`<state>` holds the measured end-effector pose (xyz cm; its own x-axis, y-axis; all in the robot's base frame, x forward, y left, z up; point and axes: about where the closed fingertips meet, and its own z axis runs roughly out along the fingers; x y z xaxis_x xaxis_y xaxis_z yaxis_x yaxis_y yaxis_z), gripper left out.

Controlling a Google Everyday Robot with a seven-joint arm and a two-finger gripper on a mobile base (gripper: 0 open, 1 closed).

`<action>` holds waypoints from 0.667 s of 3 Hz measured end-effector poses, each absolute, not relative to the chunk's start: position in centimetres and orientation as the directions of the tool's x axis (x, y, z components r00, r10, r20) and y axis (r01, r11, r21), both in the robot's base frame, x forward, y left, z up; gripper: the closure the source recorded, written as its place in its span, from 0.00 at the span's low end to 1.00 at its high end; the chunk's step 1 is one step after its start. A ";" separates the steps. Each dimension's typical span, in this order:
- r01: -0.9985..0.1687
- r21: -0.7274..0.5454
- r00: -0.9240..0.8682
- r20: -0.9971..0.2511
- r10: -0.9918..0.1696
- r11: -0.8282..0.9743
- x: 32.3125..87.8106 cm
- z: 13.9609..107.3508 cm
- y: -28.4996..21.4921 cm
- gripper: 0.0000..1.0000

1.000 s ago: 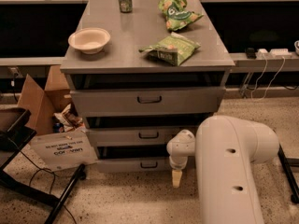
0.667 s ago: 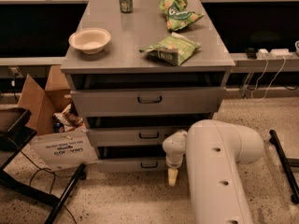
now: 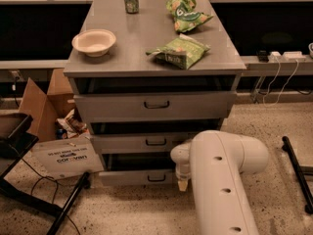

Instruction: Open bottom drawer

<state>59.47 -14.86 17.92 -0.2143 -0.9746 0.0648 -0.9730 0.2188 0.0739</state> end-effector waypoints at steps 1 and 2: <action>-0.970 0.081 -0.225 0.081 -0.971 0.231 58.9 18.4 -15.7 0.69; -0.954 0.119 -0.262 0.128 -0.957 0.277 55.4 18.8 -18.2 0.99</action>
Offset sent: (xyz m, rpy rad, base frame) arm -0.2233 -0.1599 0.0404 -0.2328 0.3101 -0.2773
